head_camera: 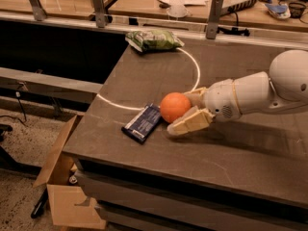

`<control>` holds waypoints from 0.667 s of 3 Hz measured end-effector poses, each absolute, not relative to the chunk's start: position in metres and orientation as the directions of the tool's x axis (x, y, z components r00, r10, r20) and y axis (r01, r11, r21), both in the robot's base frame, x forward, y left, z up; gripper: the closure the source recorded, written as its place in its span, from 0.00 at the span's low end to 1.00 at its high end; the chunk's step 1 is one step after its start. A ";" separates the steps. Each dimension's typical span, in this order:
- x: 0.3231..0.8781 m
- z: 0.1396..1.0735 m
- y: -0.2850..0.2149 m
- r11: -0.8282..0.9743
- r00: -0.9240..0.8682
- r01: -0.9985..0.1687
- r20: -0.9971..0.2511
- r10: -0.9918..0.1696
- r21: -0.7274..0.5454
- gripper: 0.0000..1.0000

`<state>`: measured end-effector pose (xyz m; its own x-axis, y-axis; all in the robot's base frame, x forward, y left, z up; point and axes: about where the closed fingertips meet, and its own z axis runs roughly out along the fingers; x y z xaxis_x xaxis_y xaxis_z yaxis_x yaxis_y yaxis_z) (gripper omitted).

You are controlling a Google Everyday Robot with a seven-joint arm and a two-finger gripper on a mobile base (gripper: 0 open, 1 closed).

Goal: Move orange near rxbar blueberry

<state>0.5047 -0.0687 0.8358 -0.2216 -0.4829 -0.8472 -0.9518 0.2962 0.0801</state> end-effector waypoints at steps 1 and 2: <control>0.506 0.834 -0.070 0.304 -0.221 -0.950 -0.848 -0.483 0.075 0.00; 0.511 0.840 -0.077 0.330 -0.208 -0.943 -0.856 -0.473 0.047 0.00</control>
Offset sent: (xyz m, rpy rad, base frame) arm 0.0136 -0.0236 0.0109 0.0100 -0.0797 -0.0852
